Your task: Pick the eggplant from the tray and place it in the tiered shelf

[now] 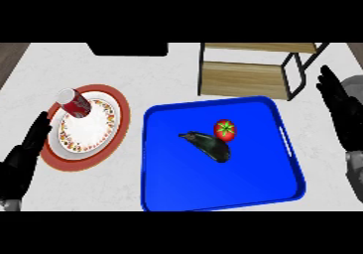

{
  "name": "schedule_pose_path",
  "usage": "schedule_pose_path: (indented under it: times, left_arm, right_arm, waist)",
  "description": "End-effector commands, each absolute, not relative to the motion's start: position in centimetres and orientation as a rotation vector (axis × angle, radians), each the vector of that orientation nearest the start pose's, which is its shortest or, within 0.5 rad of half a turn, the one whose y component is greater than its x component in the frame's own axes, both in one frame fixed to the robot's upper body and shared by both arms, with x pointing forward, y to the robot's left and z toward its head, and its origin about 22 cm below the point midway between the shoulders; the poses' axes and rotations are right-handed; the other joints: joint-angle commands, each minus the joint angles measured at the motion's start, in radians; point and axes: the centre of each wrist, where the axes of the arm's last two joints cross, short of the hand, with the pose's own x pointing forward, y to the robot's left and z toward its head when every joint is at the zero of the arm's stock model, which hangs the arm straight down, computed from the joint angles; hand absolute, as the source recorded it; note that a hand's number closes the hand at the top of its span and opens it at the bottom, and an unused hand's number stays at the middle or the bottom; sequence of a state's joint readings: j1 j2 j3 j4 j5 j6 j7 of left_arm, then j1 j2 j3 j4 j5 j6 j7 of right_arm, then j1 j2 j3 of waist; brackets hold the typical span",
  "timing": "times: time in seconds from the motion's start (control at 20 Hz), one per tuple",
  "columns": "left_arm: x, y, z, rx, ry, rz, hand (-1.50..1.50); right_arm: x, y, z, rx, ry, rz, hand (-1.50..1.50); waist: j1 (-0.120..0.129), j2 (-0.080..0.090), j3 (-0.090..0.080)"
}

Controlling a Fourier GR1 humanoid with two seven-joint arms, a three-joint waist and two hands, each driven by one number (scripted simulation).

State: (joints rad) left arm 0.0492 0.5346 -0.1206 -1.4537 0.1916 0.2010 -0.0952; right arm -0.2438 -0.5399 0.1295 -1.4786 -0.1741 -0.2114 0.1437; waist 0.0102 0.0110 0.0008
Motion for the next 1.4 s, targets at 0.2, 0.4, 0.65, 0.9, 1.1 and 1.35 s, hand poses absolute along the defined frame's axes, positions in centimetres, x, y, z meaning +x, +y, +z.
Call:
schedule_pose_path:
  times: [0.2,0.4,0.65,0.9,1.1,1.35]
  left_arm:
    - [23.9,29.6,-2.2,0.16,-1.292,-0.086,0.0]
    - [24.8,27.9,-2.5,0.05,-1.208,-0.052,0.0]
    - [25.3,26.8,-2.2,0.046,-1.161,-0.038,0.0]
    - [25.7,28.0,-2.8,0.055,-1.15,-0.005,0.0]
    - [26.7,28.5,-2.7,0.071,-1.136,0.016,0.0]
    - [26.1,27.6,-2.9,0.067,-1.128,0.032,0.0]
  right_arm:
    - [34.9,-26.4,10.3,0.06,-1.592,0.519,1.5]
    - [35.8,-29.5,7.4,-0.165,-1.216,0.744,1.5]
    - [38.6,-31.3,7.7,0.128,-1.259,0.738,-1.5]
    - [40.6,-31.5,9.3,0.351,-1.198,0.921,-1.5]
    - [43.1,-28.4,11.9,0.411,-1.13,1.06,-1.5]
    - [45.1,-22.7,14.4,0.386,-1.036,1.242,-1.5]
  waist:
    - [0.076,0.03,0.003]
    - [0.092,0.039,-0.001]
    - [0.071,0.022,0.004]
    - [0.059,0.017,0.001]
    - [0.032,0.006,-0.001]
    - [0.028,-0.001,-0.001]
